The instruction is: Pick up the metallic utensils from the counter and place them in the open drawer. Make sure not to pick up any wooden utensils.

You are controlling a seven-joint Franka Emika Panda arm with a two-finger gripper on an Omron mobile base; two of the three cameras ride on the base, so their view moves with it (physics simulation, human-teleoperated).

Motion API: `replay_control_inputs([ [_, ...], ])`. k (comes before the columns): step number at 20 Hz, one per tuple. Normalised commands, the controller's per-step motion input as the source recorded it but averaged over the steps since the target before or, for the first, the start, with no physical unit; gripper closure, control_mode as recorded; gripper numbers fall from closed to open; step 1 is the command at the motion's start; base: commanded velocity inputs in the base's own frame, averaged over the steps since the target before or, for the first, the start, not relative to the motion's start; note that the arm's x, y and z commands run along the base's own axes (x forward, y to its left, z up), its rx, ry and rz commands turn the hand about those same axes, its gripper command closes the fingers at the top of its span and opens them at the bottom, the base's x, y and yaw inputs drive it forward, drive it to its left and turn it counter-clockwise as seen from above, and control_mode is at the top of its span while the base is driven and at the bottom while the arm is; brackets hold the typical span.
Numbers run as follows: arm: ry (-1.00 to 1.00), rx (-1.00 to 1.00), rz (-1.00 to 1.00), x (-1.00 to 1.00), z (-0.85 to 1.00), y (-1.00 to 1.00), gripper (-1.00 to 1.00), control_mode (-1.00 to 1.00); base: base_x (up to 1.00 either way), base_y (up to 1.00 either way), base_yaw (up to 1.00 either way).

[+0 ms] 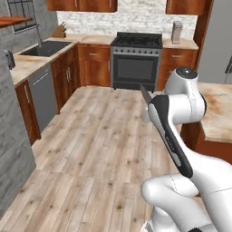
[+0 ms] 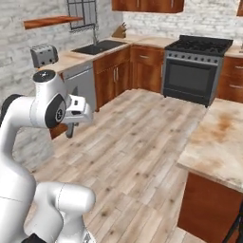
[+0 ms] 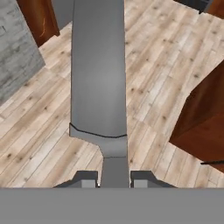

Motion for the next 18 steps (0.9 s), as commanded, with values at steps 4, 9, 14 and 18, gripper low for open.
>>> replay_control_inputs([
  [4, 0.0, 0.0, 0.0, 0.0, 0.0, 0.0, 1.0, 1.0, 0.81, 0.96, -0.56],
  [9, 0.0, 0.0, 0.0, 0.0, 0.0, 0.0, 1.0, 1.0, 0.69, 0.87, -0.63],
  [14, 0.0, 0.0, 0.0, 0.0, 0.0, 0.0, 1.0, 1.0, 0.91, 0.91, -0.38],
  [18, 0.0, 0.0, 0.0, 0.0, 0.0, 0.0, 1.0, 1.0, 1.0, 0.6, -0.17],
])
